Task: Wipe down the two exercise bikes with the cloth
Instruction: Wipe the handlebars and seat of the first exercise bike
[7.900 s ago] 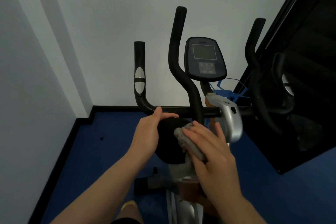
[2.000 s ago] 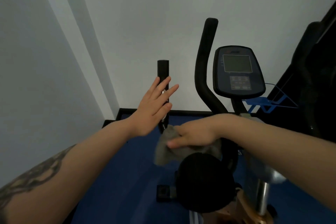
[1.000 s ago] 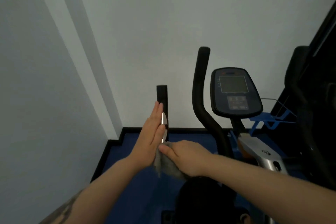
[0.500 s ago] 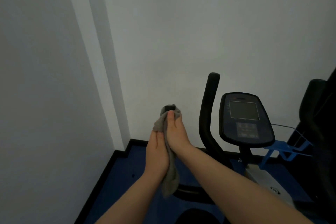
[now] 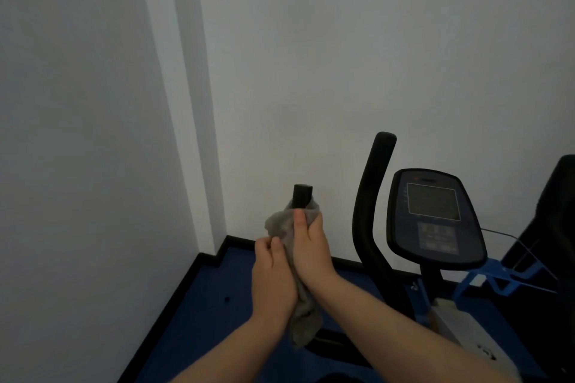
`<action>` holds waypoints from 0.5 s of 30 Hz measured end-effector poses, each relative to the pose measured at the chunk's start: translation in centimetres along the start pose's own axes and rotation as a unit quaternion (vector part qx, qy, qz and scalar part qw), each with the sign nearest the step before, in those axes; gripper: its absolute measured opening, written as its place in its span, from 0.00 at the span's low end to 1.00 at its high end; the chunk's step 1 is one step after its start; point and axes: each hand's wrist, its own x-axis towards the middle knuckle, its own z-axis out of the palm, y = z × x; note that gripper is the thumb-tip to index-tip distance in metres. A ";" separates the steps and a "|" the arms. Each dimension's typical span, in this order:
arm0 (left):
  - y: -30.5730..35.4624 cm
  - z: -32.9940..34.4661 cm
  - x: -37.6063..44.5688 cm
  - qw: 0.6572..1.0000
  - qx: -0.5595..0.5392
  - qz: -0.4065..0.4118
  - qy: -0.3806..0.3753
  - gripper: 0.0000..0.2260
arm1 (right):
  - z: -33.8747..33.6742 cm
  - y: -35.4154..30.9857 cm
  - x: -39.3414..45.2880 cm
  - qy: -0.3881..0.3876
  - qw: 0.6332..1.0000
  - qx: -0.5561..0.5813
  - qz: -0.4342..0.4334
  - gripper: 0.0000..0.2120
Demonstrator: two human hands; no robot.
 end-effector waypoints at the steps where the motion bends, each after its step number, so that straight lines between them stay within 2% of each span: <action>1: 0.1 0.0 0.1 1.000 -0.001 0.000 0.001 0.14 | 0.0 -0.2 0.4 0.000 1.000 -0.002 0.005 0.10; 4: 0.2 0.1 0.0 1.000 0.010 0.017 -0.010 0.15 | 0.3 -2.2 2.1 0.024 1.000 -0.001 -0.011 0.16; 6: 0.2 0.0 -0.1 0.999 0.024 0.029 -0.013 0.16 | 0.4 -2.7 2.4 0.034 0.999 0.011 -0.036 0.14; 8: 0.2 -0.2 -0.2 0.998 0.035 0.037 -0.026 0.16 | 0.0 -1.9 1.7 0.008 0.999 0.003 -0.046 0.10; 12: -0.7 -1.4 -0.8 0.992 0.017 0.028 -0.124 0.12 | -1.8 -0.2 0.2 -0.057 0.998 -0.031 -0.013 0.05; 15: -0.9 -1.9 -1.4 0.986 -0.020 0.013 -0.167 0.14 | -1.4 -1.2 1.2 -0.044 0.998 -0.035 0.001 0.13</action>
